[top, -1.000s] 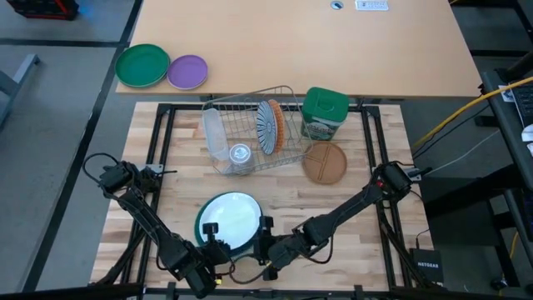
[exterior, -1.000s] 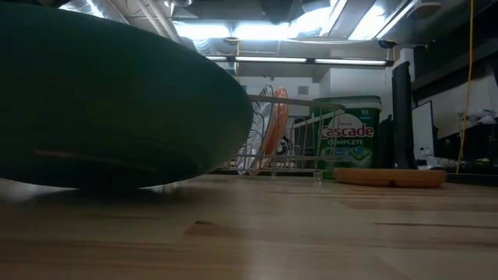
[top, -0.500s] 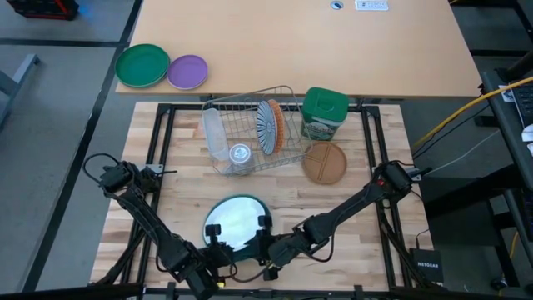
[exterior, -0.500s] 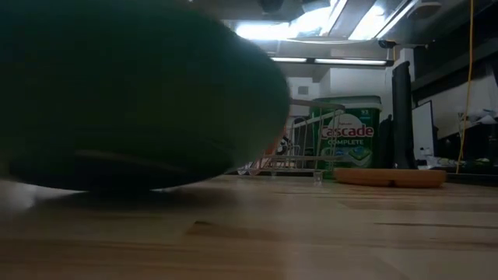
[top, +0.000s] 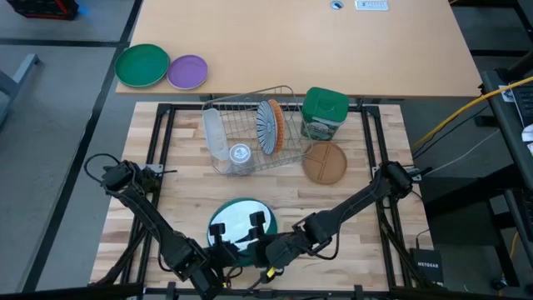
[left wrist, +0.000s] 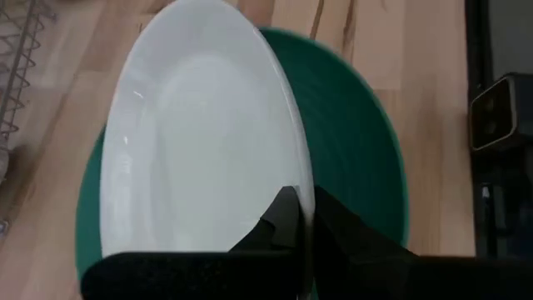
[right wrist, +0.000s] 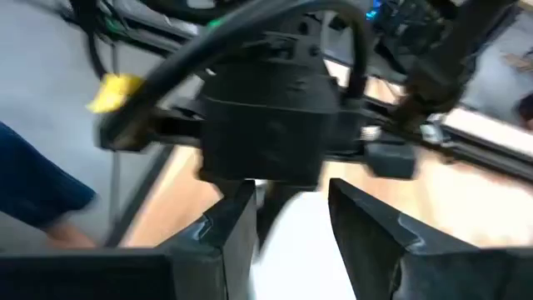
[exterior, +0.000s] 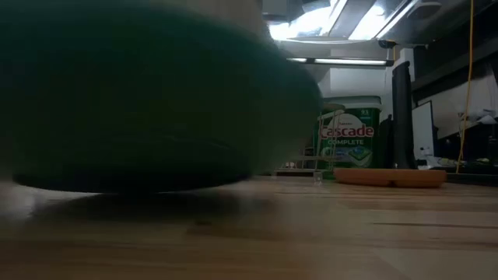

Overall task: Sort dishes
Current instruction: Put the white plate in the dish rack

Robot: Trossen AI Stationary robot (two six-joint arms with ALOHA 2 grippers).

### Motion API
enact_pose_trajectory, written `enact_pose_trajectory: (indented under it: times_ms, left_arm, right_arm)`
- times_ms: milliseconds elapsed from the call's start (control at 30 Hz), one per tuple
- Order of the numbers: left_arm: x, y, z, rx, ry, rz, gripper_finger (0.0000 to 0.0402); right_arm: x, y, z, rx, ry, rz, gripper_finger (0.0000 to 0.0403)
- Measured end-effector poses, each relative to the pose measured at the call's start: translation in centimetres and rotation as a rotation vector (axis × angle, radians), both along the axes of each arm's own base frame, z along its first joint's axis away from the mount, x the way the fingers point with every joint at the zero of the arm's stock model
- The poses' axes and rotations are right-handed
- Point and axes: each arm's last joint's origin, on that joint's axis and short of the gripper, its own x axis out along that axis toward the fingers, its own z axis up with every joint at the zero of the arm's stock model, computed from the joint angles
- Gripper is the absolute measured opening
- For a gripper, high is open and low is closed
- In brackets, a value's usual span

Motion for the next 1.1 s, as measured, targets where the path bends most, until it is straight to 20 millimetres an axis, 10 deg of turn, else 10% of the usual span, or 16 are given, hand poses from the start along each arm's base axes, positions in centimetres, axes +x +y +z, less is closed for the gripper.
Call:
enact_pose_trajectory:
  times_ms: [533, 1100]
  left_arm:
    - [1.7, 0.6, 2.4, -0.024, -0.048, 0.005, 0.0001]
    - [3.3, 7.5, 12.2, -0.321, -0.386, 0.153, 0.0001]
  right_arm:
    - [-3.7, -1.1, 6.7, -0.284, 0.181, -0.173, 0.0156]
    - [-15.2, -9.4, 16.0, -0.464, 0.124, -0.56, 0.0156]
